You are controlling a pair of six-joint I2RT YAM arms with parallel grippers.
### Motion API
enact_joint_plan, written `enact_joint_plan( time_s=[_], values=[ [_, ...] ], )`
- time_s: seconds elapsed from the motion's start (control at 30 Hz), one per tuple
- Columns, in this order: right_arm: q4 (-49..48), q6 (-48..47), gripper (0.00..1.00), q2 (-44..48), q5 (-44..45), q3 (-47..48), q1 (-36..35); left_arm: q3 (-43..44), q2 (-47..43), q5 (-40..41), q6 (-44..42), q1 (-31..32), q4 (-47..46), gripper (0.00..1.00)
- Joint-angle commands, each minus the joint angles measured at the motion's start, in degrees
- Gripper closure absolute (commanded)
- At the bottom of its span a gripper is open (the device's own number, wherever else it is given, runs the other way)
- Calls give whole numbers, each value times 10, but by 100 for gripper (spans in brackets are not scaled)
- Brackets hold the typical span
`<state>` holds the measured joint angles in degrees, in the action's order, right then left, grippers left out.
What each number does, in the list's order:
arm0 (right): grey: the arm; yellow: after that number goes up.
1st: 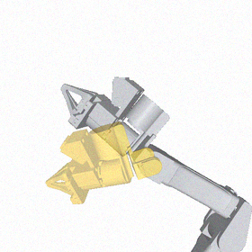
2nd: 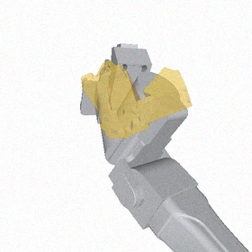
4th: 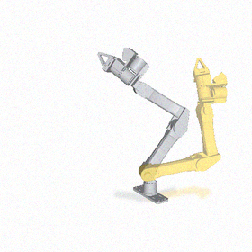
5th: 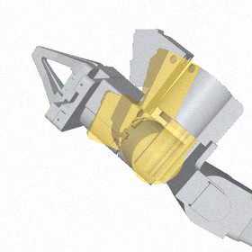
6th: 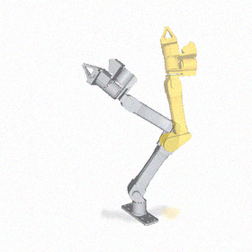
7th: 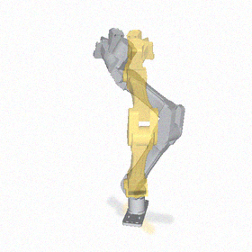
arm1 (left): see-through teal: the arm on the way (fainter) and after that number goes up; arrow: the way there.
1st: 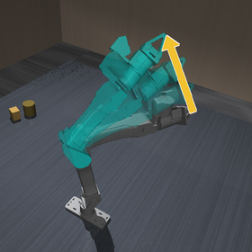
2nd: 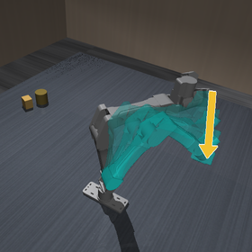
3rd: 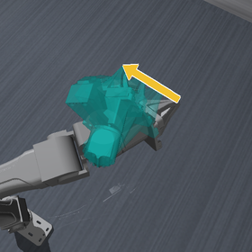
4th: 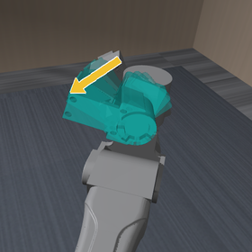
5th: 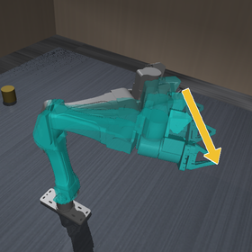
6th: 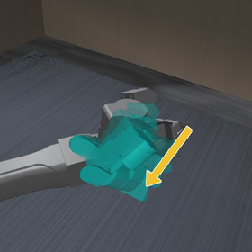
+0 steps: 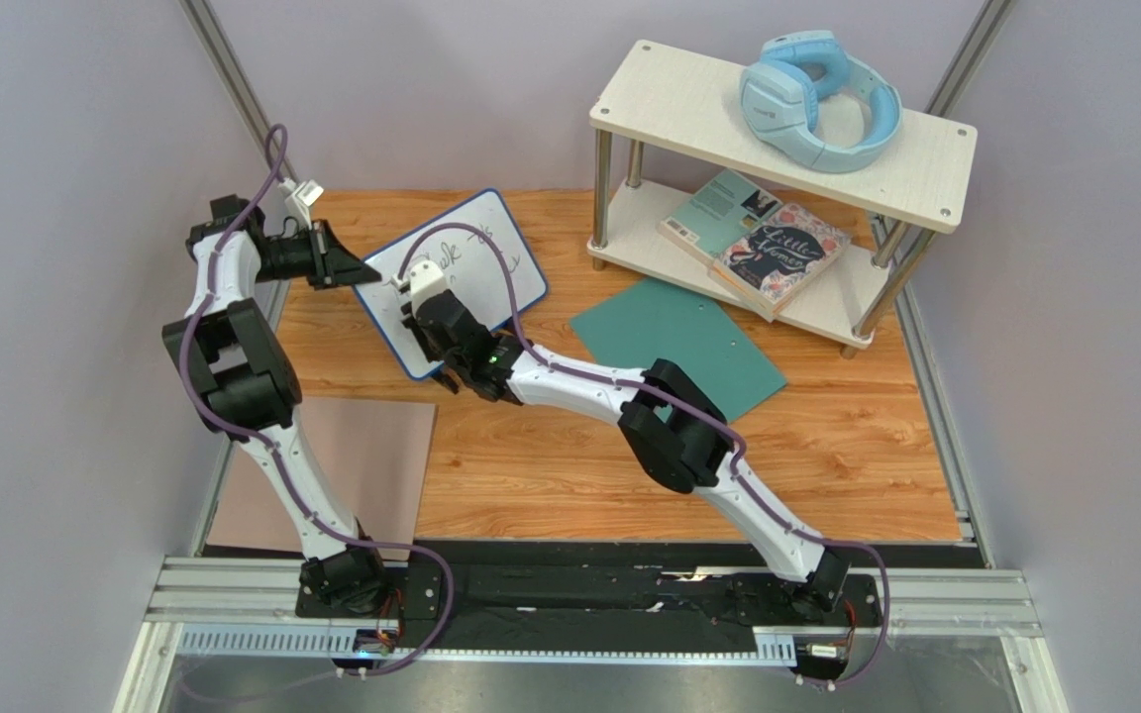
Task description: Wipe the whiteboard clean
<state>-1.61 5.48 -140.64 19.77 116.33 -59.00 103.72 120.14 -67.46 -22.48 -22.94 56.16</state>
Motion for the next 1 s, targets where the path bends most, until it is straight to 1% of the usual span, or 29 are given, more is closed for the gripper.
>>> enact_joint_plan(
  time_s=[0.0,0.1,0.17,0.33,0.43,0.57,0.7,0.8,0.9,0.97],
  values=[
    [-17,-14,100,-30,-33,108,4,18,3,29,-34,3,-1,100],
    [-19,-12,100,-52,-56,154,6,17,2,29,-43,3,7,100],
    [-23,-4,100,-67,-54,170,9,15,2,30,-50,3,14,100],
    [16,22,100,-111,-43,249,25,14,-4,29,-72,3,32,100],
    [55,30,100,-129,-26,275,32,7,-12,30,-87,3,43,100],
    [77,28,100,-132,-19,285,37,1,-20,30,-107,3,59,100],
    [98,48,100,-135,-11,288,49,3,-22,31,-137,3,84,100],
    [114,64,100,-134,-7,287,64,7,-22,33,-171,5,112,100],
    [119,78,100,-133,1,285,80,15,-19,37,-229,5,155,100],
    [122,87,100,-131,5,286,93,21,-16,38,-251,6,187,100]
  ],
)
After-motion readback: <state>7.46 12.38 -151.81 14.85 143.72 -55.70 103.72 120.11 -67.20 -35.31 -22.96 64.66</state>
